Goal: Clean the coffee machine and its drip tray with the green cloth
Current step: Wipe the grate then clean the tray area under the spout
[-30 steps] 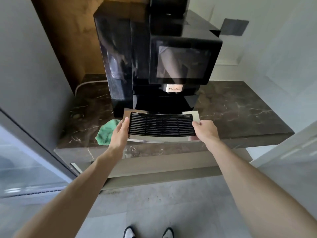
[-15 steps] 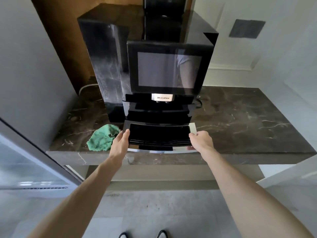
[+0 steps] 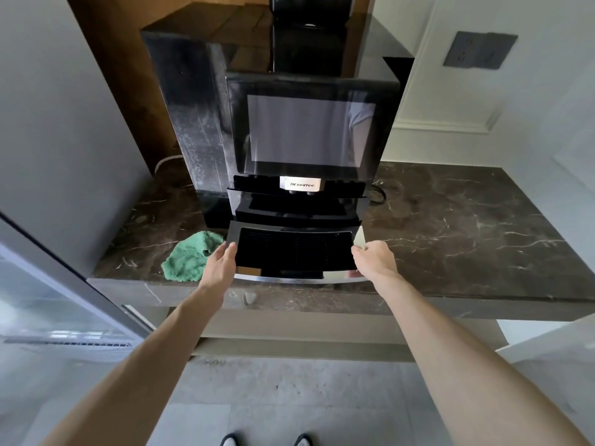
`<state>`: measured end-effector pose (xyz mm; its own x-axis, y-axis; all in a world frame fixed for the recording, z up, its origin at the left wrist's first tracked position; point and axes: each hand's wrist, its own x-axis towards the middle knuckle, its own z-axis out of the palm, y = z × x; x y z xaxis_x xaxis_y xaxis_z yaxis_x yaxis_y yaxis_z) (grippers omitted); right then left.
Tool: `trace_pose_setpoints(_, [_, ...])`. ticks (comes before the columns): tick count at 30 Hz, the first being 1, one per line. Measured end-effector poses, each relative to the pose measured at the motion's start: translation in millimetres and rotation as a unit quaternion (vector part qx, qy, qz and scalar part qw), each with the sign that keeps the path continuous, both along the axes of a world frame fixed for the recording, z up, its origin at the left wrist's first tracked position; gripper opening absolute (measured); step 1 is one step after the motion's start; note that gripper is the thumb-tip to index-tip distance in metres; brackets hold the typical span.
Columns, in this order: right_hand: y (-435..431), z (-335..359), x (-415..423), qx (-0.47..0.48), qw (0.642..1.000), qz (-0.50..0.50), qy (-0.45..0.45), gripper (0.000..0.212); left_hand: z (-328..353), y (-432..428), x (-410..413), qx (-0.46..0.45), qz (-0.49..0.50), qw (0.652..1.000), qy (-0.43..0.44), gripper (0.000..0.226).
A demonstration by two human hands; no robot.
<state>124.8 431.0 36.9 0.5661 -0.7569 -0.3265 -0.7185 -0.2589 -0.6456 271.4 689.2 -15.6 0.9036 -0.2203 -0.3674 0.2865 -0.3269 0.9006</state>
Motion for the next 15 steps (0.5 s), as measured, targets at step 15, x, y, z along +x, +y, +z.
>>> trace_pose_setpoints(15, [-14.2,-14.5,9.4,0.066,0.998,-0.008,-0.014,0.028,3.8,-0.2,8.9,0.014,0.005,1.0,0.027,0.039])
